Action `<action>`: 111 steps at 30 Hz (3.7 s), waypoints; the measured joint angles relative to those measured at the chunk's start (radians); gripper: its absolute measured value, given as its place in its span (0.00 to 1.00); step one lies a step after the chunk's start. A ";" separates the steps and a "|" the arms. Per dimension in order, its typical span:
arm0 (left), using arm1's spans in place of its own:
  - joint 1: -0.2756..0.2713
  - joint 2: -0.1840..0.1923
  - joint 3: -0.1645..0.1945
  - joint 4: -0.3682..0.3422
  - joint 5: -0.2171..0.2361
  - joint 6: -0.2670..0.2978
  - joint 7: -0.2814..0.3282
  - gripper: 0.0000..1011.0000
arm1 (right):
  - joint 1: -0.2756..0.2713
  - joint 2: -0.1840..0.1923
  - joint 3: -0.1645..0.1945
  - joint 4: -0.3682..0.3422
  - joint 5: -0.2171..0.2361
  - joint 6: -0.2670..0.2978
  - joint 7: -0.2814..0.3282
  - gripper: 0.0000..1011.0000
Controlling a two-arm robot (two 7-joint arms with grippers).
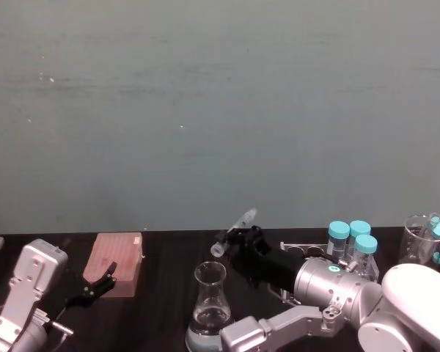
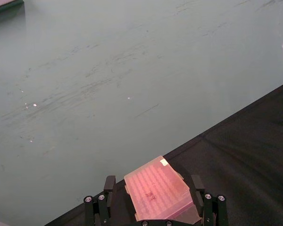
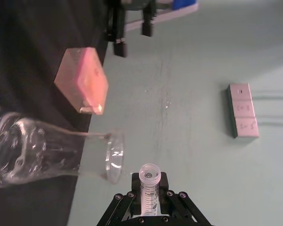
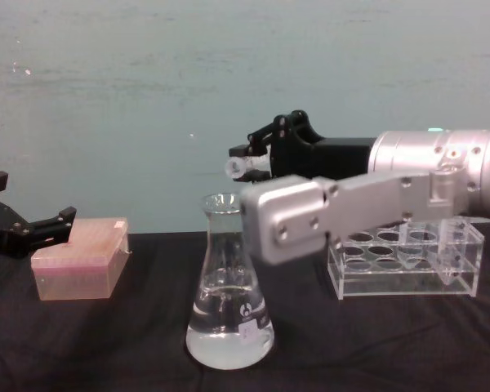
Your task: Pour the liquid from the test tube into the beaker using one hand.
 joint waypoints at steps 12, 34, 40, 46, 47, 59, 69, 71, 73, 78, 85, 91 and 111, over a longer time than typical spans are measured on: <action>0.000 0.000 0.000 0.000 0.000 0.000 0.000 0.99 | -0.097 -0.065 0.190 -0.022 0.396 -0.012 0.119 0.20; 0.000 0.000 0.000 0.000 0.000 0.000 0.000 0.99 | -0.294 -0.216 0.514 -0.075 0.866 0.220 0.172 0.20; 0.000 0.000 0.000 0.000 0.000 0.000 0.000 0.99 | -0.307 -0.235 0.549 -0.068 0.902 0.233 0.162 0.20; 0.000 0.000 0.000 0.000 0.000 0.000 0.000 0.99 | -0.314 -0.254 0.579 -0.057 0.939 0.264 0.153 0.20; 0.000 0.000 0.000 0.000 0.000 0.000 0.000 0.99 | -0.315 -0.258 0.585 -0.054 0.947 0.271 0.151 0.20; 0.000 0.000 0.000 0.000 0.000 0.000 0.000 0.99 | -0.308 -0.267 0.602 -0.031 0.959 0.312 0.140 0.20; 0.000 0.000 0.000 0.000 0.000 0.000 0.000 0.99 | -0.296 -0.271 0.608 -0.002 0.988 0.306 0.160 0.20; 0.000 0.000 0.000 0.000 0.000 0.000 0.000 0.99 | -0.295 -0.272 0.609 0.002 0.992 0.306 0.162 0.20; 0.000 0.000 0.000 0.000 0.000 0.000 0.000 0.99 | -0.293 -0.273 0.609 0.005 0.997 0.306 0.164 0.20; 0.000 0.000 0.000 0.000 0.000 0.000 0.000 0.99 | -0.287 -0.275 0.607 0.014 1.006 0.321 0.165 0.20; 0.000 0.000 0.000 0.000 0.000 0.000 0.000 0.99 | -0.282 -0.276 0.601 0.023 1.010 0.342 0.164 0.20; 0.000 0.000 0.000 0.000 0.000 0.000 0.000 0.99 | -0.277 -0.274 0.597 0.029 1.010 0.355 0.163 0.20; 0.000 0.000 0.000 0.000 0.000 0.000 0.000 0.99 | -0.258 -0.272 0.587 0.068 1.027 0.374 0.176 0.20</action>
